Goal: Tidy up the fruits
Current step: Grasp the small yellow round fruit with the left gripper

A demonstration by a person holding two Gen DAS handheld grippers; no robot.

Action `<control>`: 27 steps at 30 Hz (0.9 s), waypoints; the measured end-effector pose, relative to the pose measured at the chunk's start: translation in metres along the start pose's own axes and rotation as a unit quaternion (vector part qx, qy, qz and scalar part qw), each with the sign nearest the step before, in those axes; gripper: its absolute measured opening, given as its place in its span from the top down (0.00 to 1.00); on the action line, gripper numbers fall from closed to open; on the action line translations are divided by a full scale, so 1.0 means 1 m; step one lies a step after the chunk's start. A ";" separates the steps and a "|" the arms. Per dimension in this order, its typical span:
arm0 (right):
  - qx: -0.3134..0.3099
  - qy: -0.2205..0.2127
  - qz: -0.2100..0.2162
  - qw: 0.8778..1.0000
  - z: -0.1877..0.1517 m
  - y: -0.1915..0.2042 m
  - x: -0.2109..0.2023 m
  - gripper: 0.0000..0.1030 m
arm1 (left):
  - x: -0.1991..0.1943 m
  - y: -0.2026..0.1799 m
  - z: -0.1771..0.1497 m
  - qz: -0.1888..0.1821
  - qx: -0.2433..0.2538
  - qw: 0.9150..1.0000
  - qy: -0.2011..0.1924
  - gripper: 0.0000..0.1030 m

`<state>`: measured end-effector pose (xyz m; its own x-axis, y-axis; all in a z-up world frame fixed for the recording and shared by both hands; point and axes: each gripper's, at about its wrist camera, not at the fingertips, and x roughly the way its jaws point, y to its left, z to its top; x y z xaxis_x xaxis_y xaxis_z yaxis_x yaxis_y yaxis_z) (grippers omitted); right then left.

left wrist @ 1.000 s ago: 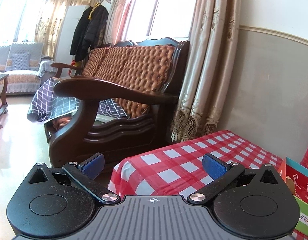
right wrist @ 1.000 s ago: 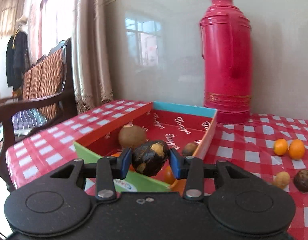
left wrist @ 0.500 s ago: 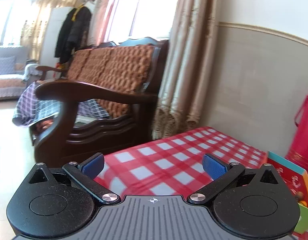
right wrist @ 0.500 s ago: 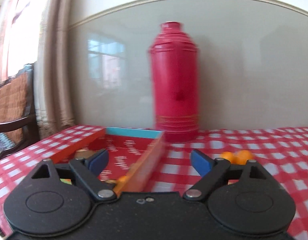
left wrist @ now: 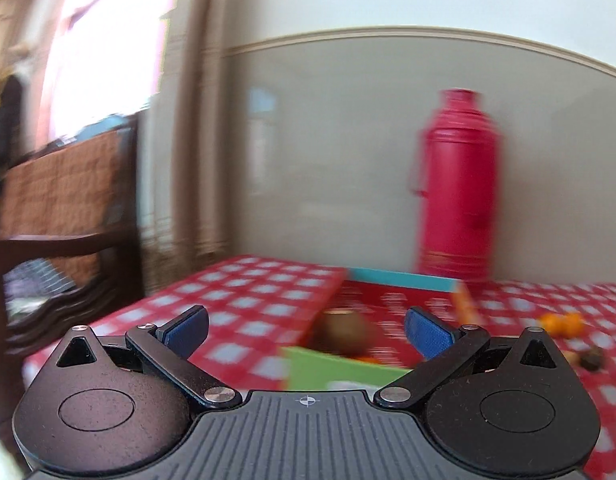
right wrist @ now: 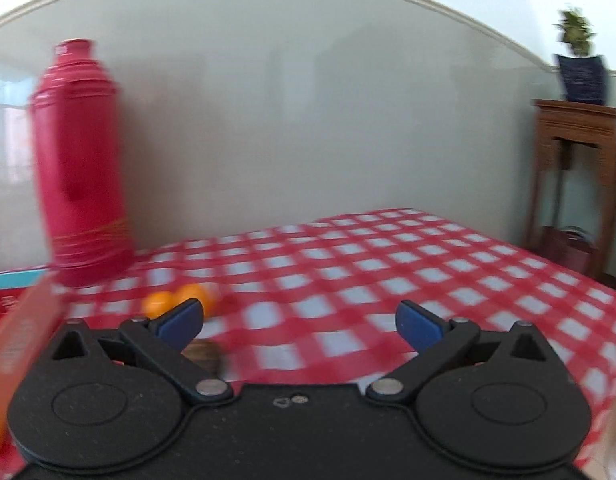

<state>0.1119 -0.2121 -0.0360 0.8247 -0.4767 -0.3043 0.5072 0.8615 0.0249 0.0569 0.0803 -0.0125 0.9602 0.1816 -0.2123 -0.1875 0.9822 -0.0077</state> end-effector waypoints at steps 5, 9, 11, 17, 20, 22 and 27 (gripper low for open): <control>0.009 -0.009 -0.058 0.998 -0.001 -0.036 0.002 0.06 | -0.001 -0.063 0.002 -0.091 0.043 0.995 -0.007 0.00; 0.012 -0.022 -0.111 0.993 0.000 -0.061 0.004 0.06 | 0.009 -0.118 0.000 -0.156 0.075 0.985 0.017 0.00; 0.013 -0.020 -0.131 0.991 0.000 -0.073 0.003 0.06 | 0.018 -0.142 -0.002 -0.178 0.090 0.979 0.037 0.00; 0.026 -0.007 -0.139 0.990 0.000 -0.105 0.006 0.06 | 0.042 -0.203 -0.015 -0.214 0.143 0.963 0.078 0.03; 0.032 -0.008 -0.142 0.989 -0.001 -0.116 0.006 0.06 | 0.056 -0.220 -0.018 -0.230 0.161 0.954 0.102 0.29; 0.038 -0.009 -0.143 0.989 0.000 -0.122 0.005 0.06 | 0.065 -0.225 -0.020 -0.229 0.162 0.953 0.115 0.34; 0.060 -0.001 -0.144 0.988 -0.001 -0.138 0.006 0.06 | 0.087 -0.236 -0.026 -0.226 0.164 0.948 0.151 0.64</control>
<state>0.0465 -0.3342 -0.0418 0.6429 -0.6989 -0.3134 0.7462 0.6638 0.0502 0.1798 -0.1367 -0.0543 0.8145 -0.2343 -0.5307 0.3509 0.9275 0.1291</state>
